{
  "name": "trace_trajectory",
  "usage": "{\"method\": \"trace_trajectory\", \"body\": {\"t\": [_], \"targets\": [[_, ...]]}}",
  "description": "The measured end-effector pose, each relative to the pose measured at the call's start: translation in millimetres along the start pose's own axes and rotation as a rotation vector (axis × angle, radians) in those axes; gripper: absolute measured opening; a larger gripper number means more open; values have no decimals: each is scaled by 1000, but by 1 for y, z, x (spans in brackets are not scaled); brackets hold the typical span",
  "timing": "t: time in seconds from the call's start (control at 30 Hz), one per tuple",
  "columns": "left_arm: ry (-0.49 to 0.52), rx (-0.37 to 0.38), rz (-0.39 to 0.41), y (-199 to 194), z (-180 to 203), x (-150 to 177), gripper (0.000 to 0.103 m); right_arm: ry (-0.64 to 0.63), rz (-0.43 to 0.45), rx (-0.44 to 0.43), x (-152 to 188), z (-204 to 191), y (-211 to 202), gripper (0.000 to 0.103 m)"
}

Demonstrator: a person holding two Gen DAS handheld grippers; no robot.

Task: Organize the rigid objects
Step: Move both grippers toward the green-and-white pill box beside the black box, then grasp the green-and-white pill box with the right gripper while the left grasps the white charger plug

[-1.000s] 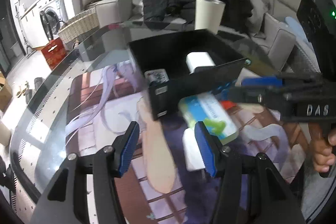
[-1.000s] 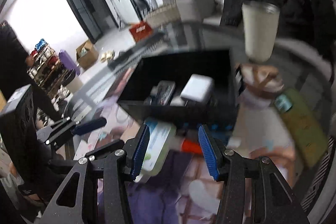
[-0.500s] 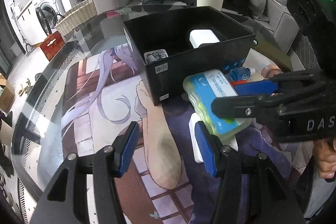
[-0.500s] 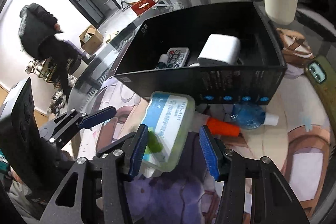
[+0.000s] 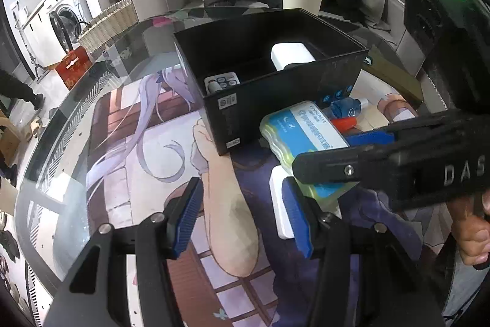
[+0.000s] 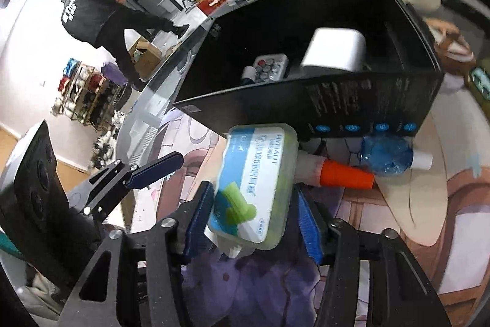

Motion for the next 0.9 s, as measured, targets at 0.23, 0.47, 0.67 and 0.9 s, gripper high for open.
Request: {"method": "trace_trajectory", "body": {"t": [0.23, 0.47, 0.67, 0.9], "targets": [[2, 5, -2, 0, 3, -2, 51, -11, 9, -1, -5, -1, -1, 53], [8, 47, -7, -1, 11, -2, 54, -149, 76, 65, -8, -22, -25, 22], [24, 54, -11, -2, 21, -4, 54, -205, 79, 95, -6, -31, -32, 17], [32, 75, -12, -2, 29, -6, 53, -156, 28, 98, 7, -12, -21, 17]]}}
Point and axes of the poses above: each gripper's, at about its wrist camera, not at the fingertips, and y roughly the way its jaws point, z to its right, x to its underside, the point moved 8 cm from there along y, roughly the way its jaws point, and after that the axes turned 14 degrees about -x, right-handed, at the moved point
